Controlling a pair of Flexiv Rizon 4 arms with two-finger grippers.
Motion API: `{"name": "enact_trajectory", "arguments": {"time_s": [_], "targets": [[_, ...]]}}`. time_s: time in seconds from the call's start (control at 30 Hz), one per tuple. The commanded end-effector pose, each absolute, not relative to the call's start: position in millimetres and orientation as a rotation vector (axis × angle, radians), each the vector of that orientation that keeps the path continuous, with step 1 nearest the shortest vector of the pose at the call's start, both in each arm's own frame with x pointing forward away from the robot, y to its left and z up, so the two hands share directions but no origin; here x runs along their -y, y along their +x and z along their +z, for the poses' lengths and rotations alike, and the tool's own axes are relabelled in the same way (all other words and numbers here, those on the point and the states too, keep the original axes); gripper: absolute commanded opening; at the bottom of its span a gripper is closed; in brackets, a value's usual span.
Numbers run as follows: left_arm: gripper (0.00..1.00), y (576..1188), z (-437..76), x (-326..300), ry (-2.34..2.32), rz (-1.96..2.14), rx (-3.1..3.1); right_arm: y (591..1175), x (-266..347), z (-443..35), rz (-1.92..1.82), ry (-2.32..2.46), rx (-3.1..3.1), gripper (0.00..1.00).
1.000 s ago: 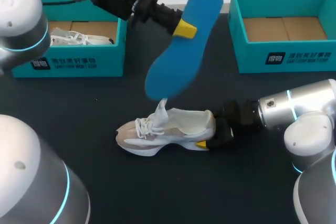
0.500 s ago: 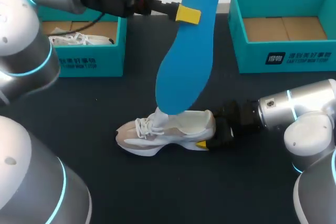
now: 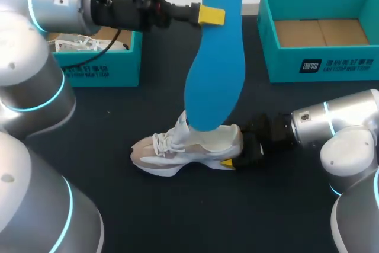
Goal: Take the shoe out of the shoebox, open the shoe tongue, remove and reinsert the insole, then place the shoe into the shoebox
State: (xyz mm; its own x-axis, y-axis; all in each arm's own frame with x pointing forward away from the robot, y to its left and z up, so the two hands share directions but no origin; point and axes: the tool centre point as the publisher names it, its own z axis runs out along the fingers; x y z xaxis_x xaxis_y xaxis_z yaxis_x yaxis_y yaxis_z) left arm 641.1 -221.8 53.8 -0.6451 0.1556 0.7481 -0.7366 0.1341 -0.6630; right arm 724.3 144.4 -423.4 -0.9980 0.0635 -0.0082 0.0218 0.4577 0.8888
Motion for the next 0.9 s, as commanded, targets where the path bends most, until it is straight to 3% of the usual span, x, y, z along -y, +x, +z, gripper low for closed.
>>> {"name": "enact_trajectory", "arguments": {"time_s": [0.03,0.9], "targets": [[0.0,620.9,64.6,217.1,0.649,1.626,1.671,723.4,-144.6,-425.5,1.61,0.078,-2.648,0.0],[0.0,595.1,78.0,227.7,0.731,1.561,1.544,723.4,-144.6,-425.5,1.61,0.078,-2.648,0.0]]}}
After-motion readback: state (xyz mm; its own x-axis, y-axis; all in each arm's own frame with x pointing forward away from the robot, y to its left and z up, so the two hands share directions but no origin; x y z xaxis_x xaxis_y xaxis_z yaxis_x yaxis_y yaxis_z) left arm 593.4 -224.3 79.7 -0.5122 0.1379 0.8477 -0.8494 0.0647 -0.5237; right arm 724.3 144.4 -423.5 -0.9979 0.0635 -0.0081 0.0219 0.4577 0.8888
